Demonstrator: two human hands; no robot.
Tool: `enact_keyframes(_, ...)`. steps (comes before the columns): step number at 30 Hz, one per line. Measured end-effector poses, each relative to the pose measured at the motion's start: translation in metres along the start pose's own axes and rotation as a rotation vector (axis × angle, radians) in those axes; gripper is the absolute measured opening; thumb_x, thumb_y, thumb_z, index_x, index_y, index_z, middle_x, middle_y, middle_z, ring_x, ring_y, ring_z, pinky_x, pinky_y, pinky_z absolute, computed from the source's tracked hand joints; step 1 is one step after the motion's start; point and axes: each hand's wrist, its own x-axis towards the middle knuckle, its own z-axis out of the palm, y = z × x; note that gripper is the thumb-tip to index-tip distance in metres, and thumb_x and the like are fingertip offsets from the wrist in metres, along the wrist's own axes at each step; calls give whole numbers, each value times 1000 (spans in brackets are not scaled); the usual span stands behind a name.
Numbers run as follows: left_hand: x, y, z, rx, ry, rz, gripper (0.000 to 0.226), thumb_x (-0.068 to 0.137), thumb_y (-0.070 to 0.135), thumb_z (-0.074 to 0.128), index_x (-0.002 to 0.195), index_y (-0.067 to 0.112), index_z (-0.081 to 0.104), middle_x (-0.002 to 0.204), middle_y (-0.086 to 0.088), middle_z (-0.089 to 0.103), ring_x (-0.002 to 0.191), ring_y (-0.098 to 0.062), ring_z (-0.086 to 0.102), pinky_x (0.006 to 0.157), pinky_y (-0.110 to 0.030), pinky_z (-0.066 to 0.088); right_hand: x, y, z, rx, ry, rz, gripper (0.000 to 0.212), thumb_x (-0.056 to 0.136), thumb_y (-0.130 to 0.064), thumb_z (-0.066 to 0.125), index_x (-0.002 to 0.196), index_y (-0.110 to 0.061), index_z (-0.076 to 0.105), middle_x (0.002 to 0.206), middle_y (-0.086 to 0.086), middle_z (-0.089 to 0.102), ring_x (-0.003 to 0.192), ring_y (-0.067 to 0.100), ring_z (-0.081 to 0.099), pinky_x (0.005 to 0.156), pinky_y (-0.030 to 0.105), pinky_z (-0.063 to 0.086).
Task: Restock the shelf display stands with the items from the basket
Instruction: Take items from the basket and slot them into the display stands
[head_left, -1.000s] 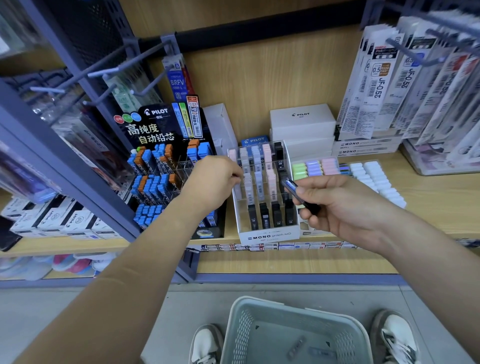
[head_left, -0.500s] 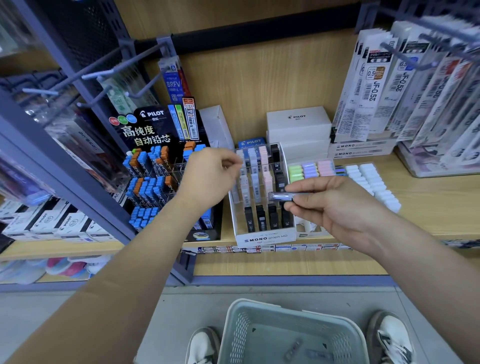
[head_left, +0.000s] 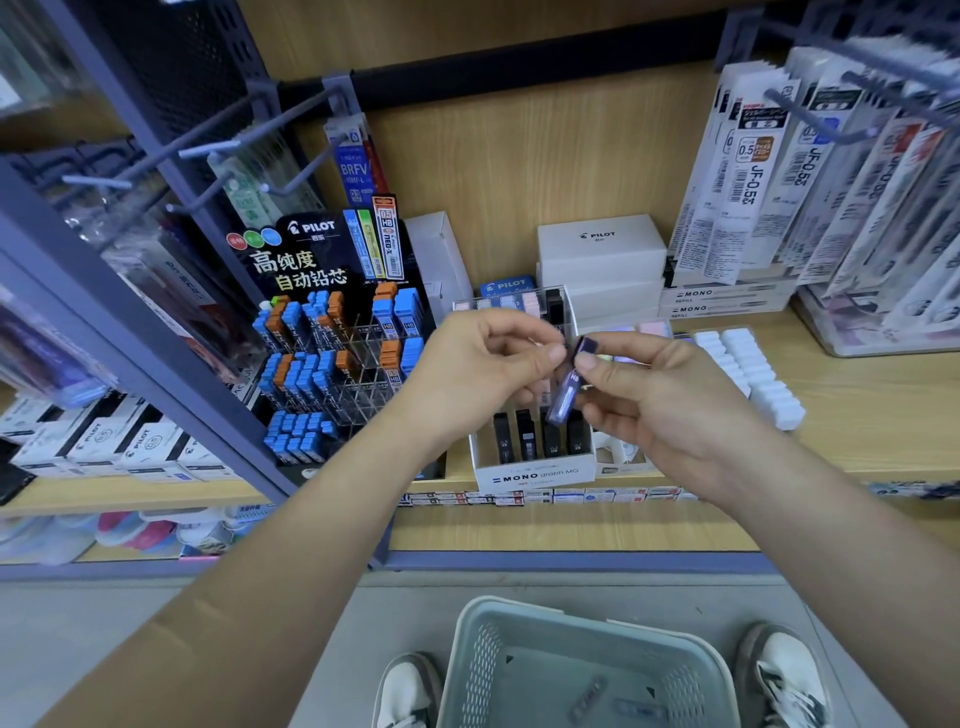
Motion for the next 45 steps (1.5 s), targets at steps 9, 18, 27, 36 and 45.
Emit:
enact_keyframes(9,5,-2,-19,138,58,26,10,78,4,74,84,12,74,73,-4,72,63,-14,66,66,-27,57,0,0,6,-335,-10,-124,17,83,-9,73,91,-12,58,75,11,72,64,13,67,63,24,58)
enact_keyframes(18,4,-47,-23,715,20,18,11,82,14,73,91,19,74,78,12,66,78,0,62,80,-19,52,3,-2,-18,-424,98,-58,18,91,6,55,82,-8,61,74,12,63,59,16,60,59,21,54)
enact_keyframes(27,0,-76,-12,851,-21,163,11,82,10,71,92,12,75,88,-1,64,81,-17,61,81,-35,52,4,3,-14,-461,55,-38,18,91,6,55,82,-7,63,74,13,65,55,13,62,58,23,56)
enact_keyframes(36,-2,-72,-10,1093,-83,240,22,91,18,59,112,17,66,107,-2,59,94,-25,60,83,-36,50,2,9,-17,-539,-19,-16,15,92,1,57,84,-9,65,68,6,65,56,14,62,54,24,50)
enact_keyframes(45,-44,-42,-16,1062,-35,450,15,89,17,58,94,15,72,89,1,68,82,-17,63,77,-38,53,-29,28,-27,-731,-134,4,16,93,-4,57,82,-13,64,68,5,68,54,12,62,50,19,48)
